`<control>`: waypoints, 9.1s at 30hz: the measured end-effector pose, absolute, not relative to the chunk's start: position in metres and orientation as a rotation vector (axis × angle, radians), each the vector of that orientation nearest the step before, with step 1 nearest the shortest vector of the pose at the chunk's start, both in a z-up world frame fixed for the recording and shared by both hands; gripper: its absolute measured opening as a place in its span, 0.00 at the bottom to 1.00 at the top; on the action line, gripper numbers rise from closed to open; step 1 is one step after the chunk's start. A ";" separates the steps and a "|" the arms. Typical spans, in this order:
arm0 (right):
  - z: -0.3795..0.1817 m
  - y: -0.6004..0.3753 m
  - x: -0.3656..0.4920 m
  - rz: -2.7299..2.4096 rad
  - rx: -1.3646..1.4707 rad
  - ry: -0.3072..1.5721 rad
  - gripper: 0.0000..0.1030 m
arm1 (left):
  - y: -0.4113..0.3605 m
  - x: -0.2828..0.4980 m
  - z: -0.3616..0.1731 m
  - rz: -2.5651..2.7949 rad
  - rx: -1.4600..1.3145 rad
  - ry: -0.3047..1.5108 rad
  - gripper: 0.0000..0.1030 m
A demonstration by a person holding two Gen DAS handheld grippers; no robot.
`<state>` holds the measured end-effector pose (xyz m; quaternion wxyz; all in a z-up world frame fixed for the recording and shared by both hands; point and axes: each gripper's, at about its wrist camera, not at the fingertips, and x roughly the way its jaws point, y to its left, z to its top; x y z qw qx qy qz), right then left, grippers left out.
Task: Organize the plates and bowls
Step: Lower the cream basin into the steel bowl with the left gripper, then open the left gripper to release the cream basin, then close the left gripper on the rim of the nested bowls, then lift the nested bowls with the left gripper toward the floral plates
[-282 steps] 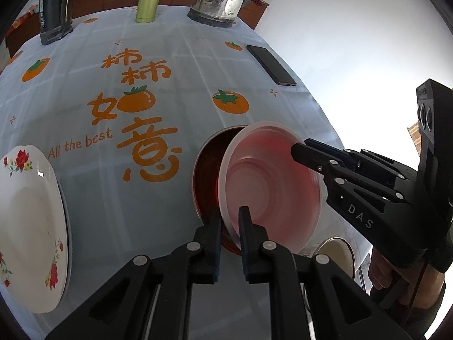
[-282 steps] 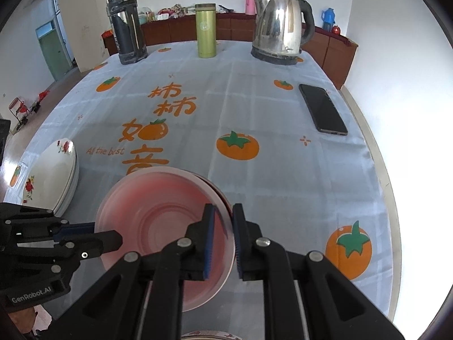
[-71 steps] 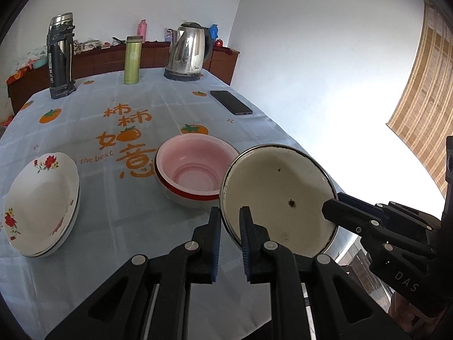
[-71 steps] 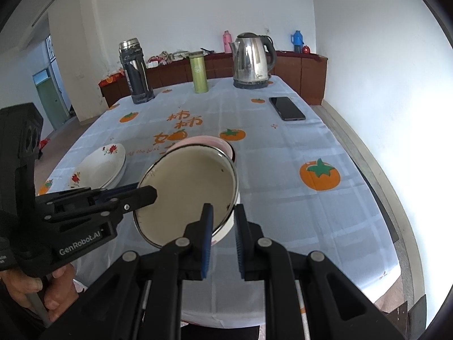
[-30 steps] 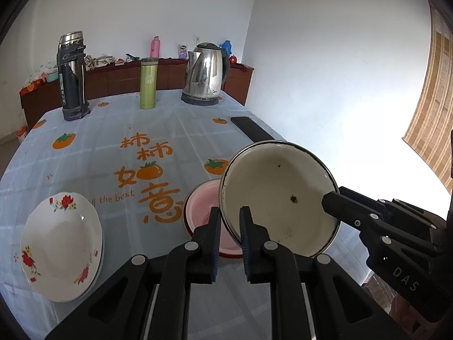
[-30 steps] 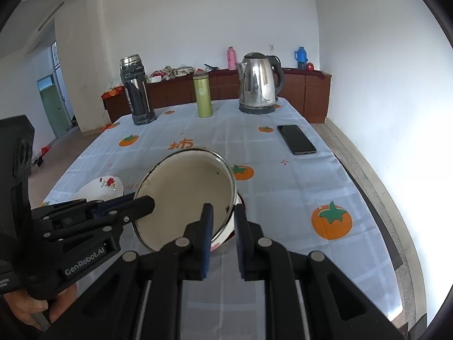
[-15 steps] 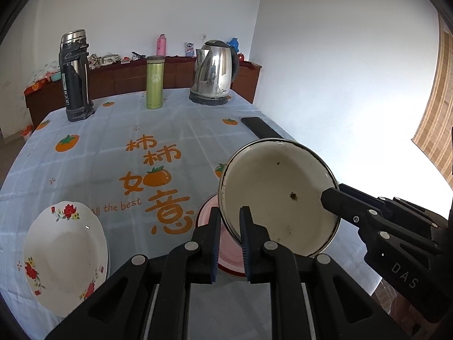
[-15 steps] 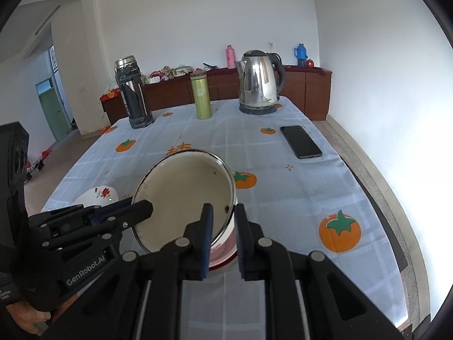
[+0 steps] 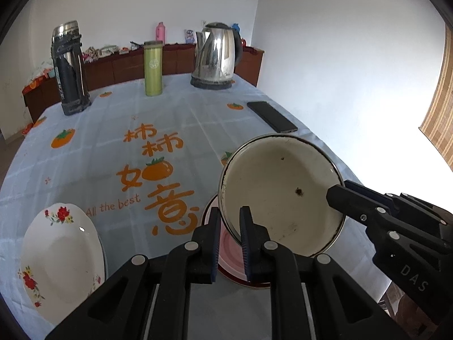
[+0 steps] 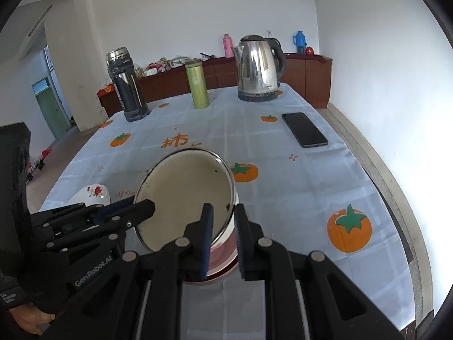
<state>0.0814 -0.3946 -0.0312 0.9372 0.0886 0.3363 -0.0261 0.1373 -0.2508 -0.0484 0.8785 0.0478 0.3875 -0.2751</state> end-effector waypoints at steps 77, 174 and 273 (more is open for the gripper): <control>-0.075 -0.393 0.096 -0.060 0.172 0.807 0.16 | -0.252 0.148 -0.072 -0.567 0.103 0.903 0.14; -0.082 -0.407 0.096 -0.069 0.227 0.754 0.37 | -0.245 0.144 -0.085 -0.487 0.095 0.905 0.53; -0.036 -0.252 0.119 0.160 0.050 0.839 0.20 | -0.095 0.121 -0.030 -0.264 -0.012 0.890 0.25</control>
